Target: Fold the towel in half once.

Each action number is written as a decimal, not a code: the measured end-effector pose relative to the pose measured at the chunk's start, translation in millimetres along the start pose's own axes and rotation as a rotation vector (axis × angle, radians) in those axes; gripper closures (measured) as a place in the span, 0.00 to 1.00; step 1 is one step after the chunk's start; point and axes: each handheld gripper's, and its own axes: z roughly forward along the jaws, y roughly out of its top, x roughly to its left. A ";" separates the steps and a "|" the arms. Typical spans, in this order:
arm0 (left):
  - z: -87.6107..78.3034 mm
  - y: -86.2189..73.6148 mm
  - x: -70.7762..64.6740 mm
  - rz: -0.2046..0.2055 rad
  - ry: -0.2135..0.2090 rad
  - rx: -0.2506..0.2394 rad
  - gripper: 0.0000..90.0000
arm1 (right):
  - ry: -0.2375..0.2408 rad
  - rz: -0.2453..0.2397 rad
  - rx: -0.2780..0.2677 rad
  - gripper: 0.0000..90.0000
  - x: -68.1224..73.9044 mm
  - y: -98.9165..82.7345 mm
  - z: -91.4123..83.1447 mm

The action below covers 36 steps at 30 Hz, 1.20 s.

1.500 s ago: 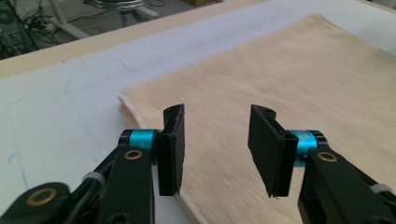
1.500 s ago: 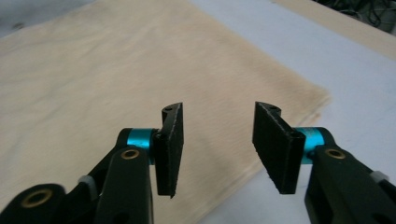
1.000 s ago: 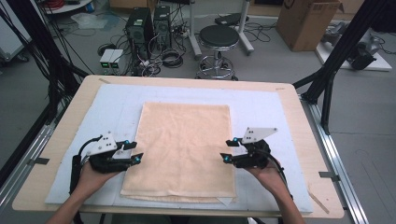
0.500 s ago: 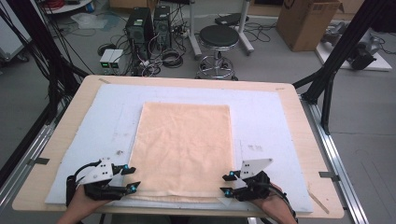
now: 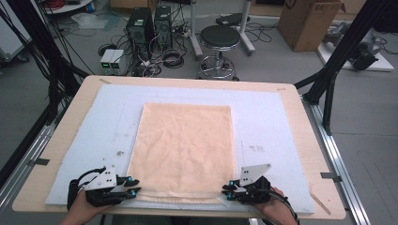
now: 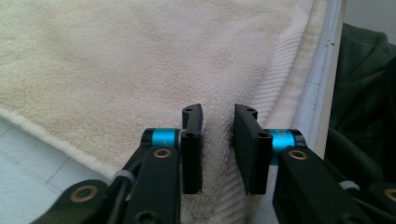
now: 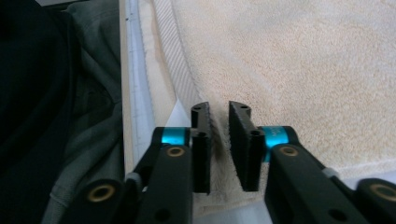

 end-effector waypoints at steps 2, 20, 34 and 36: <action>-1.7 0.3 1.0 -0.005 0.000 -0.013 0.89 | 0.001 -0.002 -0.002 0.94 -0.3 1.5 -0.4; -21.0 8.1 -9.4 0.017 -0.019 -0.063 0.92 | 0.005 0.002 -0.069 0.95 9.8 14.0 -24.9; -10.3 7.4 -4.6 -0.013 -0.006 -0.045 0.79 | 0.036 0.055 -0.098 0.81 5.0 12.1 -14.9; -6.7 7.2 -3.9 -0.005 -0.008 -0.028 0.82 | 0.035 0.053 -0.083 0.82 2.1 13.1 -7.7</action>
